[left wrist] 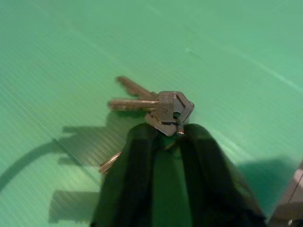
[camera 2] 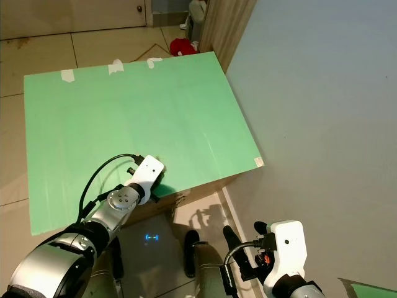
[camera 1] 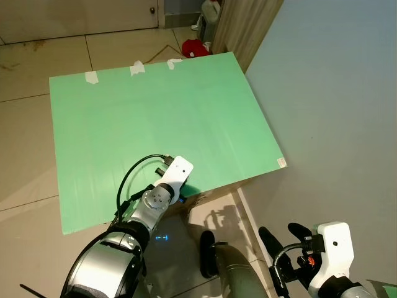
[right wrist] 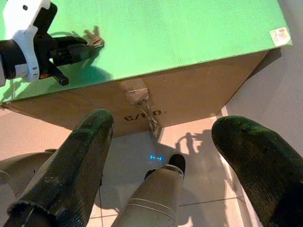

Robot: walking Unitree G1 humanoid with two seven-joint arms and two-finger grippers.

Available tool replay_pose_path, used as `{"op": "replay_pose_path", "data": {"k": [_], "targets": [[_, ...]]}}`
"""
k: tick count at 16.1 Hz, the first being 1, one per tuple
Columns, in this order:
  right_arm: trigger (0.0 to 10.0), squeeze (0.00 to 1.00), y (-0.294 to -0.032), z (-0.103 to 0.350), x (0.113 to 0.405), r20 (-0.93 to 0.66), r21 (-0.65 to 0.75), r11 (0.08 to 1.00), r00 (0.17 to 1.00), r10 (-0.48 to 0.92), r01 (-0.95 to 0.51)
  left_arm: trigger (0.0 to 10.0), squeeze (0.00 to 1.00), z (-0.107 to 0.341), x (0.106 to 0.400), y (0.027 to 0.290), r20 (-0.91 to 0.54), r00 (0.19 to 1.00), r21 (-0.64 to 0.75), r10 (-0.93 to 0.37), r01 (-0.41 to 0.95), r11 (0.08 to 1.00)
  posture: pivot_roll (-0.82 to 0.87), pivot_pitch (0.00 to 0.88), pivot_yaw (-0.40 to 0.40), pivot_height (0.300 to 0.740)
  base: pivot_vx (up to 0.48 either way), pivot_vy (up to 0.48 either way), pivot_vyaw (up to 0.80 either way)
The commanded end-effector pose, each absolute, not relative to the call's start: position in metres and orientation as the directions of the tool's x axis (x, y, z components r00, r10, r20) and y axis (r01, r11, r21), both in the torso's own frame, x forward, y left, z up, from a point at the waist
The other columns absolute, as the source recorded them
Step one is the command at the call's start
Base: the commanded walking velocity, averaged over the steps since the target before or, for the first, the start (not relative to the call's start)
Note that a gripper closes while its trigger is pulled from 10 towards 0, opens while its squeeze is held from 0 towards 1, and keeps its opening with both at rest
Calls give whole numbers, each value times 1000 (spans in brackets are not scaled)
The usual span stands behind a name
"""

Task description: Hang keys on a hook

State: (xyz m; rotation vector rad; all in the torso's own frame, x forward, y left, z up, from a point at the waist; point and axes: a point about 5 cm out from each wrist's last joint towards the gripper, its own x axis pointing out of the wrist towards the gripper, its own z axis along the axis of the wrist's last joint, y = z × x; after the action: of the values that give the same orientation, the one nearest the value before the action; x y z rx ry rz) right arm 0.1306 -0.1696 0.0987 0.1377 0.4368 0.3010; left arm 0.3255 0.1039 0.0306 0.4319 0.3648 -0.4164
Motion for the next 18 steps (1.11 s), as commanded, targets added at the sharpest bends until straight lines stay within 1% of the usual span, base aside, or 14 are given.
{"op": "replay_pose_path", "data": {"k": [1, 6, 8, 10, 11, 13, 14, 15, 16, 17, 18], "targets": [[10000, 0, -171, 95, 123, -429, 195, 953, 853, 297, -233, 0, 0, 20, 314, 102, -425, 844, 301, -327, 473, 828, -406, 382, -148, 740, 0, 0, 0], [10000, 0, -169, 90, 123, -435, 207, 948, 845, 311, -242, 0, 0, 16, 304, 109, -377, 850, 280, -368, 483, 829, -372, 365, -133, 740, 0, 0, 0], [10000, 0, -170, 88, 125, -436, 206, 948, 844, 312, -244, 0, 0, 21, 307, 119, -349, 874, 283, -338, 442, 851, -366, 351, -129, 740, 0, 0, 0], [10000, 0, -170, 86, 126, -435, 204, 947, 844, 313, -247, 0, 0, 34, 313, 124, -282, 902, 291, -326, 405, 867, -358, 337, -124, 740, 0, 0, 0], [10000, 0, -170, 85, 127, -434, 203, 948, 845, 313, -247, 0, 0, 41, 317, 124, -245, 912, 277, -330, 392, 877, -348, 325, -119, 740, 0, 0, 0], [10000, 0, -170, 79, 136, -423, 199, 947, 850, 314, -250, 0, 0, 82, 339, 126, -103, 943, 212, -318, 333, 919, -310, 286, -99, 740, 0, 0, 0], [10000, 0, -169, 78, 139, -416, 200, 946, 852, 317, -255, 0, 0, 96, 345, 127, -63, 945, 213, -322, 328, 920, -304, 281, -96, 740, 0, 0, 0], [10000, 0, -167, 75, 146, -405, 202, 945, 857, 320, -258, 0, 0, 113, 350, 126, -14, 939, 223, -345, 339, 914, -272, 253, -79, 740, 0, 0, 0], [10000, 0, -166, 74, 151, -397, 203, 944, 860, 322, -260, 0, 0, 121, 351, 125, 2, 934, 237, -357, 346, 908, -253, 231, -71, 740, 0, 0, 0], [10000, 0, -160, 71, 165, -367, 209, 940, 869, 332, -271, 0, 0, 139, 351, 124, 43, 916, 264, -398, 374, 889, -213, 185, -48, 740, 0, 0, 0], [10000, 0, -158, 71, 169, -355, 210, 938, 872, 337, -277, 0, 0, 144, 349, 123, 57, 908, 267, -415, 386, 883, -207, 179, -45, 740, 0, 0, 0]]}}
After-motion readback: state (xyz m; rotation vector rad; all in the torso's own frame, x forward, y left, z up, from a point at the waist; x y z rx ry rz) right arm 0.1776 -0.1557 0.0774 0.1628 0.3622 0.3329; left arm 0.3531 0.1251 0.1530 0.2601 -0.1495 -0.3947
